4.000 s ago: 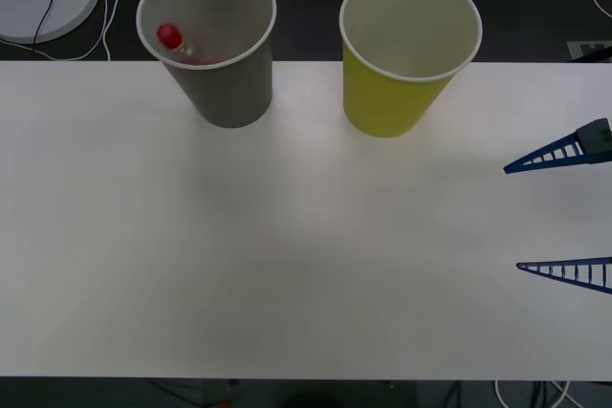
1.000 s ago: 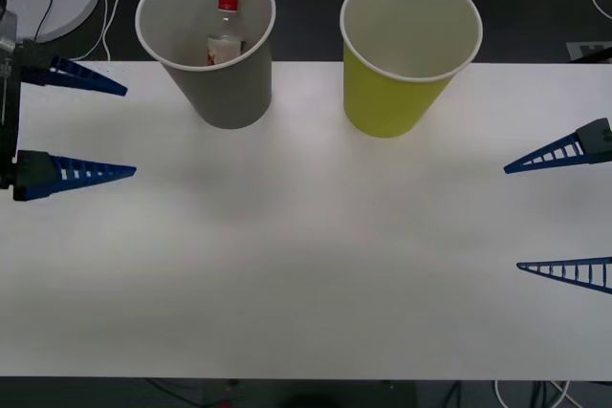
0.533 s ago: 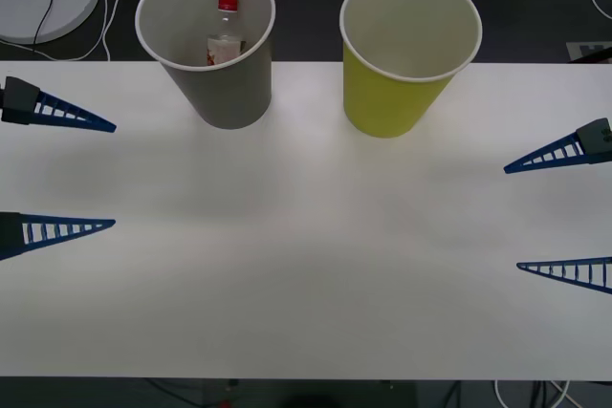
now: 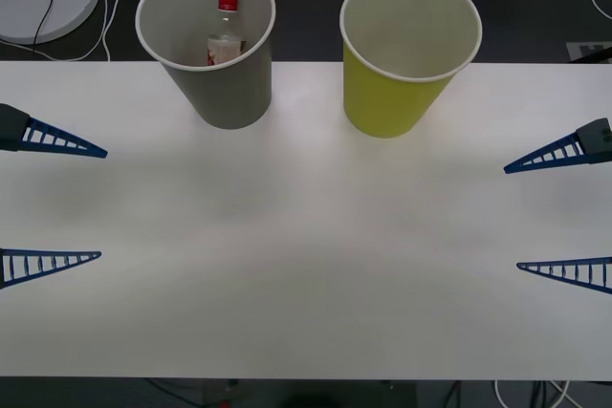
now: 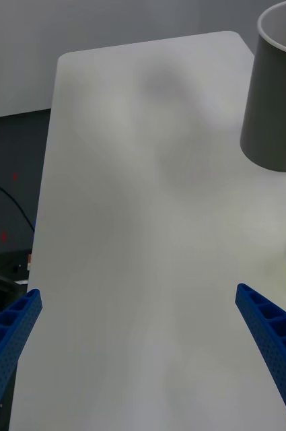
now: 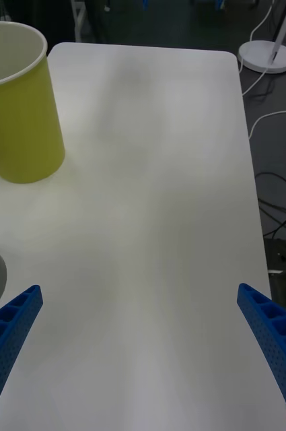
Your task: Put the can into the green bin and the plastic bottle into the gray bin
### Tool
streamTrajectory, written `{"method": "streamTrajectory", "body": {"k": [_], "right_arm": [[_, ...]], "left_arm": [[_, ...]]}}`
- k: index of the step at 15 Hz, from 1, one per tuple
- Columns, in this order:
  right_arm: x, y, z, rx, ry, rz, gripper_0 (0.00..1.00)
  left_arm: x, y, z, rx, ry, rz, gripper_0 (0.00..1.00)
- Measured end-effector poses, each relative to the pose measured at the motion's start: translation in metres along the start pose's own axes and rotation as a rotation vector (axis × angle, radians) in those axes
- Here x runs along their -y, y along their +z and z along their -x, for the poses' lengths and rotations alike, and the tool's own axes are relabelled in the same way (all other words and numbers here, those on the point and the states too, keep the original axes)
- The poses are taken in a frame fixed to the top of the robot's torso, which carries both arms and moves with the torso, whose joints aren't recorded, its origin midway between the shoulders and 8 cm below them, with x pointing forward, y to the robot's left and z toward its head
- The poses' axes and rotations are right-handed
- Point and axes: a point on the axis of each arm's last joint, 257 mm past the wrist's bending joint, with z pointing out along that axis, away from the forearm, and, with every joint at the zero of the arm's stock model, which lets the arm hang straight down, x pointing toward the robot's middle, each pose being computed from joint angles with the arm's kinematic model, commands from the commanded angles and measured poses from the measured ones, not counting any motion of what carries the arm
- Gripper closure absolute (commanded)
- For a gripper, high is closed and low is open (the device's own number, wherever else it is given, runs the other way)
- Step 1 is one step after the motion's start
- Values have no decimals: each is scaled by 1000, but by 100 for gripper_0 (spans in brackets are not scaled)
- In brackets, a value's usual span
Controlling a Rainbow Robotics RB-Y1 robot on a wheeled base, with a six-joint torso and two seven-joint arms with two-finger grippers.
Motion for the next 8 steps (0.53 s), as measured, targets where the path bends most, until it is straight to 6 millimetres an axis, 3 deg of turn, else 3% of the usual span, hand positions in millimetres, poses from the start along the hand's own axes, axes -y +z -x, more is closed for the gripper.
{"method": "streamTrajectory", "body": {"k": [8], "right_arm": [[0, 0, 0, 0, 0, 0, 0]], "left_arm": [[2, 0, 3, 22, -16, -3, 0]]}}
